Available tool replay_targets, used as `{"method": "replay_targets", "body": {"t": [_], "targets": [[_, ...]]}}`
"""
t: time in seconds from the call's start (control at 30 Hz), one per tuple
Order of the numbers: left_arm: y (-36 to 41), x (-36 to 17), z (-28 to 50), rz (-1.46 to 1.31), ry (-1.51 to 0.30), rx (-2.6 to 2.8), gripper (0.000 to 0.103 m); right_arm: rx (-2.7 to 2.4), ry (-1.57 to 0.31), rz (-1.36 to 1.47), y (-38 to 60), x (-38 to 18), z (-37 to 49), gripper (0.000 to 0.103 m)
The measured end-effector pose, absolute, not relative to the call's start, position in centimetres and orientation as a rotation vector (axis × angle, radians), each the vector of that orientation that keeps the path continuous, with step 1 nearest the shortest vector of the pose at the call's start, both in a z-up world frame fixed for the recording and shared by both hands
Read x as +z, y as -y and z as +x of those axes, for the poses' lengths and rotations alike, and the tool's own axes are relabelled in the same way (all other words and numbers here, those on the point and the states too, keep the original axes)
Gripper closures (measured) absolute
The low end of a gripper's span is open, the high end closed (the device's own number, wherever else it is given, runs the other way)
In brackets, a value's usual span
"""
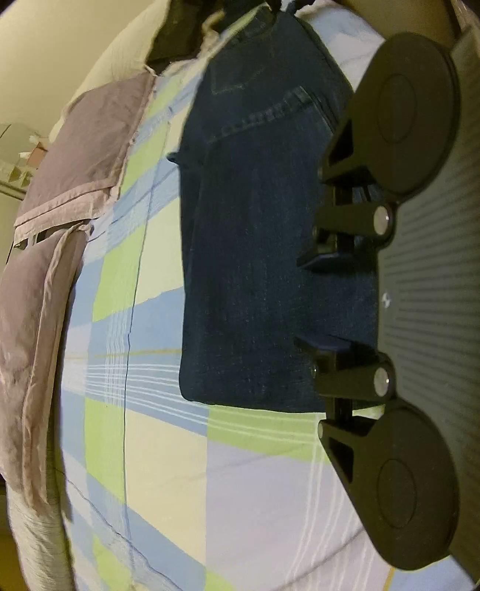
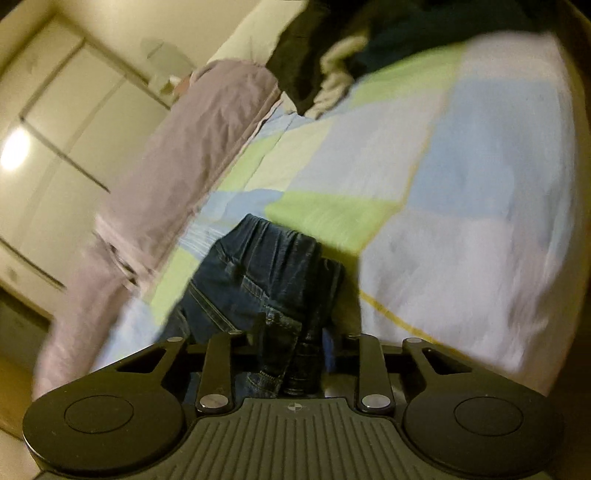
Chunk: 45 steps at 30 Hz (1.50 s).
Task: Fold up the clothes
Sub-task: 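Grasp the folded jeans edge with the right gripper and lift it, then grasp the jeans edge with the left gripper while the right gripper lifts its edge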
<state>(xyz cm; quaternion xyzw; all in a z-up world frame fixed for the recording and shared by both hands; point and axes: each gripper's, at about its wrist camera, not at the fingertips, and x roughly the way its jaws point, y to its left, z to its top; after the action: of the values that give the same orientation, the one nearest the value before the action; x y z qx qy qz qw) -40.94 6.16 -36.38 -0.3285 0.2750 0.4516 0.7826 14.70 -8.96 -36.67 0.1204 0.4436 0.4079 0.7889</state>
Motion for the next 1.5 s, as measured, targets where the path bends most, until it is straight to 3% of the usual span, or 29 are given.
{"method": "replay_targets", "body": {"t": [0.3,0.43,0.53,0.63,0.77,1.0,1.1,1.2,1.3,1.5], "targets": [[-5.3,-34.4,-48.3,-0.845,-0.414,1.012,0.071,1.095,-0.134,-0.417,3.0,-28.3,-5.8,0.077],[-4.9,-34.2,-52.1,-0.929,-0.337,1.023,0.073,1.318,0.166,-0.560,3.5,-28.4,-17.5,0.077],[-4.7,-34.7,-54.6,-0.998,-0.300,1.032,0.074,1.489,0.262,-0.674,4.2,-30.6,-25.0,0.074],[-4.4,-35.2,-56.3,-1.049,-0.279,1.030,0.074,1.673,0.172,-0.899,3.8,-35.0,-30.8,0.057],[-4.1,-35.1,-57.2,-1.085,-0.253,0.994,0.074,1.683,0.124,-1.036,4.4,-38.6,-33.8,0.046],[-6.0,-35.5,-54.3,-1.206,-0.173,0.808,0.070,1.618,-0.040,-0.789,6.7,-33.5,-27.8,0.045],[-7.3,-36.3,-52.2,-1.269,-0.162,0.730,0.068,1.435,-0.293,-0.565,7.3,-31.5,-21.7,0.045],[-8.8,-37.3,-49.7,-1.281,-0.216,0.719,0.067,1.234,-0.671,-0.237,7.0,-31.5,-14.2,0.045],[-10.2,-38.4,-48.0,-1.297,-0.278,0.733,0.066,1.181,-0.883,-0.033,7.3,-32.6,-10.8,0.045],[-11.2,-39.0,-46.6,-1.325,-0.318,0.747,0.063,1.173,-0.980,0.076,7.4,-33.4,-9.8,0.045]]}}
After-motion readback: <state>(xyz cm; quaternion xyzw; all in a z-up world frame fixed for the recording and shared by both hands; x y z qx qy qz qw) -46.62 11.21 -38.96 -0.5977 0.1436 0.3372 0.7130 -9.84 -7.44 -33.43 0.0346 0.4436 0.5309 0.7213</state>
